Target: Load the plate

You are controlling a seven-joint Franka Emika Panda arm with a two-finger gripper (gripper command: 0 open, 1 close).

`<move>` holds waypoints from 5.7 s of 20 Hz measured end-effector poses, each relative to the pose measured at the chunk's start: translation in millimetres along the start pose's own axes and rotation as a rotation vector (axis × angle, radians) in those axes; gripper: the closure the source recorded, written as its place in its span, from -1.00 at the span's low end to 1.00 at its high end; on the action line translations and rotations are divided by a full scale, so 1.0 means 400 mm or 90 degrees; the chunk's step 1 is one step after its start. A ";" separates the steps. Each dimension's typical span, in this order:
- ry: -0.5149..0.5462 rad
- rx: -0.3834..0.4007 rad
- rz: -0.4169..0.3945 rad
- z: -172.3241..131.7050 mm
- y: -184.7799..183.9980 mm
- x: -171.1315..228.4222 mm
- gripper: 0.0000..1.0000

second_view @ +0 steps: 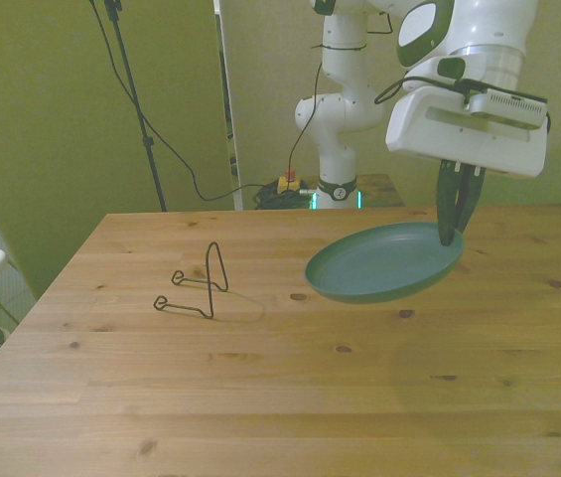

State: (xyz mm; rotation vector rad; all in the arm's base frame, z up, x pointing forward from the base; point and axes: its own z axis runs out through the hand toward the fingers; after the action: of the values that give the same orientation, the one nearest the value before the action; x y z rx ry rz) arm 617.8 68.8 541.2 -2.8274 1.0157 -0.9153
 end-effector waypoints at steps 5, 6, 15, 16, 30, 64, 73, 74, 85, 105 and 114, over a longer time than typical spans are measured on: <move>-0.014 0.054 0.046 -0.063 0.053 0.003 1.00; -0.017 0.062 0.054 -0.071 0.066 0.000 1.00; -0.033 0.091 0.073 -0.106 0.138 -0.029 1.00; -0.037 0.099 0.077 -0.113 0.147 -0.020 1.00; -0.037 0.170 0.166 -0.170 0.530 0.164 1.00; -0.088 0.283 0.350 -0.090 0.984 0.325 1.00; -0.116 0.303 0.354 -0.068 0.992 0.316 1.00; -0.121 0.309 0.361 -0.067 1.001 0.315 1.00; -0.146 0.366 0.413 -0.021 1.074 0.327 1.00; -0.210 0.430 0.460 0.050 1.137 0.321 1.00; -0.210 0.430 0.465 0.061 1.173 0.312 1.00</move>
State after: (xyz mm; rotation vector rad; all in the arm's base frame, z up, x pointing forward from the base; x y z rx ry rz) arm 435.0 -379.6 497.4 -1.7673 1.2392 -0.5316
